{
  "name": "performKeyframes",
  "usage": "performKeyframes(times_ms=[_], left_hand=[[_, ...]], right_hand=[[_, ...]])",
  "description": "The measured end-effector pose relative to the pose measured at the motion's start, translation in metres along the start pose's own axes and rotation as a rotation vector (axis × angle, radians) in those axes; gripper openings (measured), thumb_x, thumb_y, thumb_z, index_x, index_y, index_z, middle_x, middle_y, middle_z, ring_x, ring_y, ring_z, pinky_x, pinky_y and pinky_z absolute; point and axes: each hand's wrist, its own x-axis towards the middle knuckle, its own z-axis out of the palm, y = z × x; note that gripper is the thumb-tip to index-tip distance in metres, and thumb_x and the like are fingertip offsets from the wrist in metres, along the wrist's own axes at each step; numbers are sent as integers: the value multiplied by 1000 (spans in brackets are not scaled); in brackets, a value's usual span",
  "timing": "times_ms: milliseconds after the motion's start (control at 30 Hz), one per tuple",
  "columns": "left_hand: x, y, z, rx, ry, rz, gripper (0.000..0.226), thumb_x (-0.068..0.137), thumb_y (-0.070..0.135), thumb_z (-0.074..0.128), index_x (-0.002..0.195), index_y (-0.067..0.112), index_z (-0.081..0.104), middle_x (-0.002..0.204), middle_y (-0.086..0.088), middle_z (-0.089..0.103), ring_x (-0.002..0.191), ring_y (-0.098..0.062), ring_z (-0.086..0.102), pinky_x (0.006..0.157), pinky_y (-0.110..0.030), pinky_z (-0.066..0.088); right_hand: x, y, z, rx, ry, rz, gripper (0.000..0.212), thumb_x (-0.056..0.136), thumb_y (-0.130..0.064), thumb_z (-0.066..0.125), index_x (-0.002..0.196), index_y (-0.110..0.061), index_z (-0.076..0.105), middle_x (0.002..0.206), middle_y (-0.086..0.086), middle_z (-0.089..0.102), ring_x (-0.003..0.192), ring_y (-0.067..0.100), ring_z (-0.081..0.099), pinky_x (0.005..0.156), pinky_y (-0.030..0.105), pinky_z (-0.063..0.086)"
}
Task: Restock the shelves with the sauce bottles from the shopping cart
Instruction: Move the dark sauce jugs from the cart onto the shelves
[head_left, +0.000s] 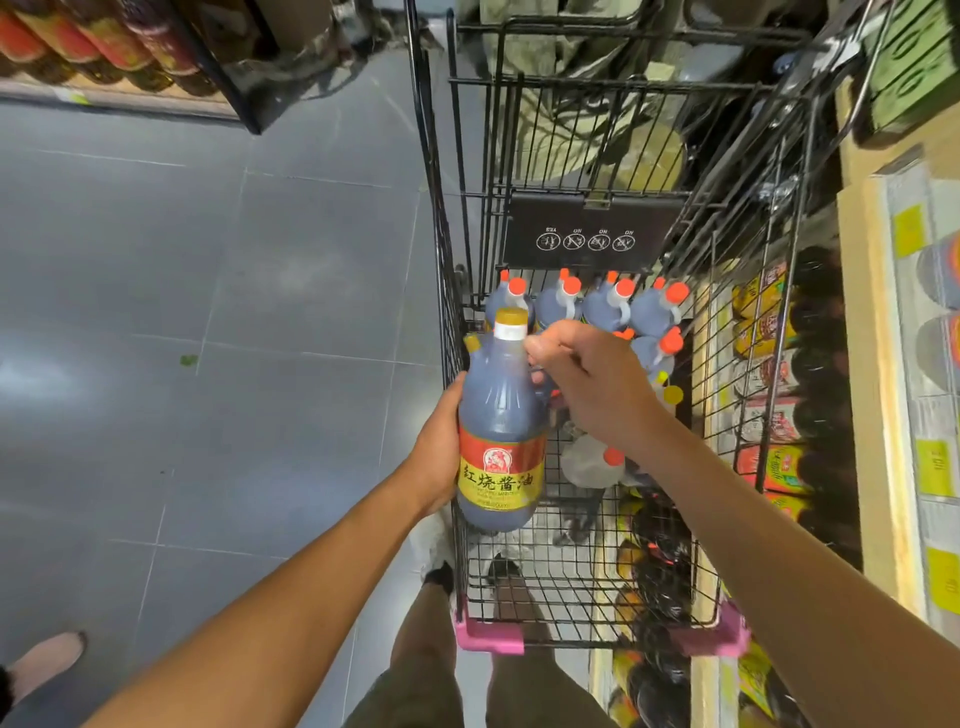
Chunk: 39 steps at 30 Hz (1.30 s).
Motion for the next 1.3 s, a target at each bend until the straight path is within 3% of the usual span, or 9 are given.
performKeyframes(times_ms=[133, 300, 467, 567, 767, 933, 1033, 1200, 1300], left_hand=[[-1, 1, -11, 35, 50, 4, 41, 104, 39, 37, 101, 11, 66, 84, -14, 74, 66, -24, 71, 60, -31, 59], [3, 2, -18, 64, 84, -24, 39, 103, 39, 36, 84, 15, 61, 70, -9, 68, 60, -22, 67, 61, -32, 55], [2, 8, -21, 46, 70, -57, 38, 104, 37, 36, 80, 16, 57, 65, -6, 65, 57, -19, 65, 56, -28, 56], [2, 9, -25, 55, 59, -70, 41, 105, 39, 36, 80, 16, 58, 66, -6, 66, 57, -19, 66, 56, -28, 56], [3, 9, -27, 85, 65, -89, 41, 105, 43, 37, 82, 17, 59, 68, -6, 68, 62, -21, 68, 63, -31, 56], [4, 10, -26, 90, 63, -112, 41, 104, 44, 37, 83, 18, 60, 68, -6, 69, 62, -21, 68, 64, -33, 55], [5, 10, -28, 87, 65, -118, 41, 103, 44, 38, 81, 18, 60, 68, -6, 68, 63, -22, 67, 67, -34, 55], [7, 8, -32, 82, 88, -114, 41, 102, 47, 40, 85, 18, 63, 76, -9, 69, 70, -26, 68, 78, -40, 55], [9, 7, -32, 84, 81, -119, 41, 102, 46, 41, 84, 17, 64, 76, -10, 69, 70, -26, 68, 77, -40, 55]], right_hand=[[10, 16, 21, 314, 12, 204, 30, 99, -41, 56, 91, -13, 65, 80, 9, 73, 64, 22, 69, 59, 38, 57], [8, 87, 62, 610, 273, 647, 37, 104, -39, 41, 96, -9, 63, 74, 10, 68, 52, 19, 59, 50, 27, 48], [7, 145, 96, 485, 56, 960, 18, 98, -18, 55, 82, -13, 61, 67, 2, 61, 46, 14, 56, 47, 23, 45], [8, 149, 106, 490, 12, 936, 5, 95, -14, 61, 91, -14, 61, 73, 3, 62, 46, 12, 57, 49, 24, 44], [6, 152, 102, 543, 4, 932, 10, 99, -11, 52, 92, -16, 57, 81, 3, 66, 62, 17, 60, 60, 26, 43], [-21, 157, 99, 392, -58, 905, 18, 96, -11, 51, 78, -15, 54, 69, 6, 59, 50, 15, 51, 46, 24, 40], [-52, 167, 98, 114, -181, 792, 17, 96, -16, 53, 80, -18, 58, 68, -2, 61, 57, 12, 57, 52, 22, 45], [-104, 178, 99, -8, -294, 749, 4, 89, -10, 62, 88, -14, 61, 77, 0, 68, 55, 1, 62, 50, 11, 45], [-129, 184, 96, -51, -288, 742, 11, 89, -15, 60, 91, -25, 62, 82, 0, 72, 68, 12, 69, 61, 24, 55]])
